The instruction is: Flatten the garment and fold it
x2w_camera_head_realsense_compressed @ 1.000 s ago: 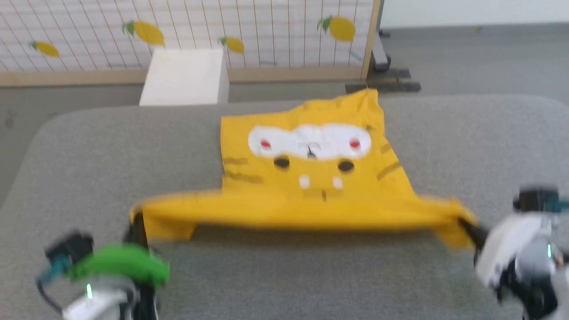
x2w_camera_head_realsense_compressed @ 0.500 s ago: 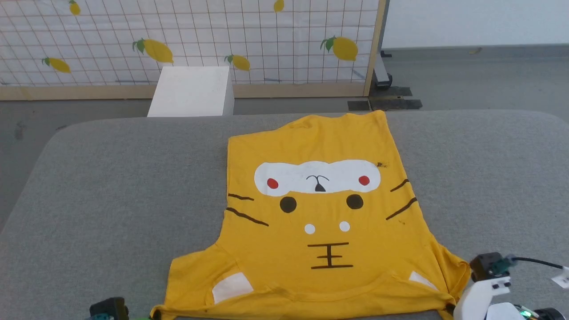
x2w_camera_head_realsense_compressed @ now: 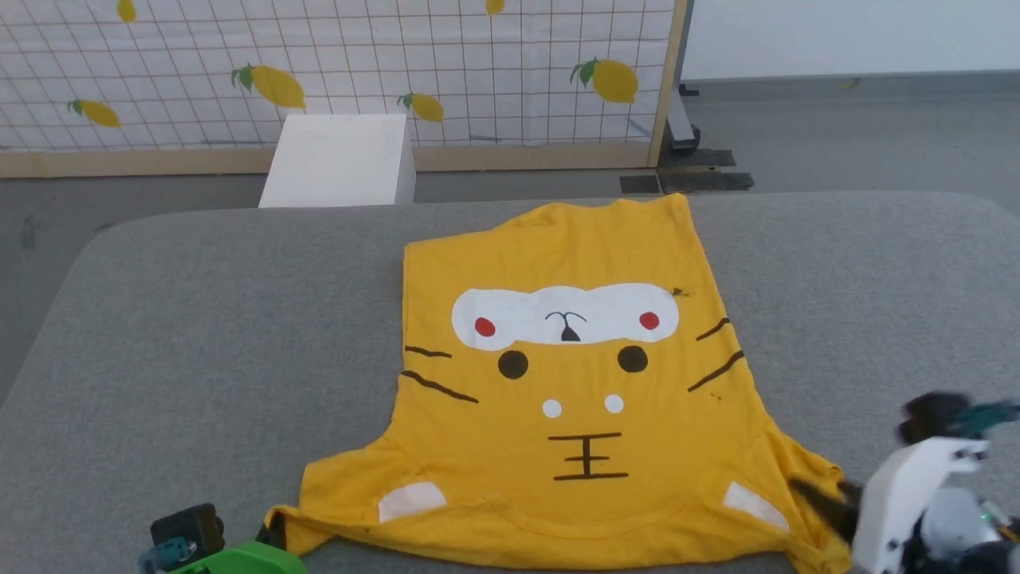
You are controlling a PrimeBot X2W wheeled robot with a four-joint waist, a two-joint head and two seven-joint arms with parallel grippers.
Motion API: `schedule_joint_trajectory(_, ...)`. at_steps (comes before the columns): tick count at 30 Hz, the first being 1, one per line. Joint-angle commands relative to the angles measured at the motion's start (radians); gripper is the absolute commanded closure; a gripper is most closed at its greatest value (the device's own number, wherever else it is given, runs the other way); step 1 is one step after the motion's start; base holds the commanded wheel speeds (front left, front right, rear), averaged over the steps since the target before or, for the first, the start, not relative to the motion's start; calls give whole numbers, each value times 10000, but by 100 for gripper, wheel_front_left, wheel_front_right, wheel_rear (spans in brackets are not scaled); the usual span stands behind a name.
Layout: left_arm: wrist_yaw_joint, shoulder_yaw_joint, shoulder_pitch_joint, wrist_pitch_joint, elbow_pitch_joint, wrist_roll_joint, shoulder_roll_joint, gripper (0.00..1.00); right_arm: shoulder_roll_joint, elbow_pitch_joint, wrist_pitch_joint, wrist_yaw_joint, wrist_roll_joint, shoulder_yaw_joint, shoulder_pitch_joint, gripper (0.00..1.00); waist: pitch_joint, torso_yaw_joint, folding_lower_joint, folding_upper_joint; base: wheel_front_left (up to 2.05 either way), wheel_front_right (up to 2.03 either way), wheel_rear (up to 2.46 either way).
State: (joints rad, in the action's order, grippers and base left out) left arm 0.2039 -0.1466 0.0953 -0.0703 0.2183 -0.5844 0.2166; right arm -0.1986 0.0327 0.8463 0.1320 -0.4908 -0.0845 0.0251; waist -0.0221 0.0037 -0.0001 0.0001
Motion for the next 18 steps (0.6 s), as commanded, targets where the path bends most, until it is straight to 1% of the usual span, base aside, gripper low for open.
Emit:
schedule_joint_trajectory(1, 55, 30, 80, 76, -145, 53, 63, 100, 268, -583, 45, -13, -403, -459, 24, 0, -10, -15, 1, -1, 0, 0, 0)
schedule_joint_trajectory(5, 125, -3, 188, 174, -609, 91, 33, 100, 886, -1880, -336, -13, -864, -1657, -453, 0, 165, -13, 1, -1, 0, 0, 0)
schedule_joint_trajectory(6, 208, -32, 221, 195, -895, 133, 1, 100, 1090, -2135, -845, -13, -765, -2060, -975, 0, 381, -10, 1, -1, 0, 0, 0)
schedule_joint_trajectory(8, 233, -53, 216, 227, -1161, 111, -64, 100, 1156, -2126, -1519, -13, -326, -2194, -1606, 0, 685, 27, 1, -1, 0, 0, 0)
schedule_joint_trajectory(11, 243, -117, 76, 275, -1535, 111, -155, 100, 1189, -1589, -2490, -13, 197, -2256, -2732, 0, 1284, 159, 1, -1, 0, 0, 0)
schedule_joint_trajectory(13, 289, -170, -80, 270, -1797, 125, -236, 100, 1110, -905, -2899, -13, 505, -2221, -3581, 0, 1798, 284, 1, -1, 0, 0, 0)
schedule_joint_trajectory(18, 389, -364, -370, 306, -2441, 162, -498, 100, 361, 1044, -3254, -13, 1524, -1513, -5858, 0, 3002, 733, 1, -1, 0, 0, 0)
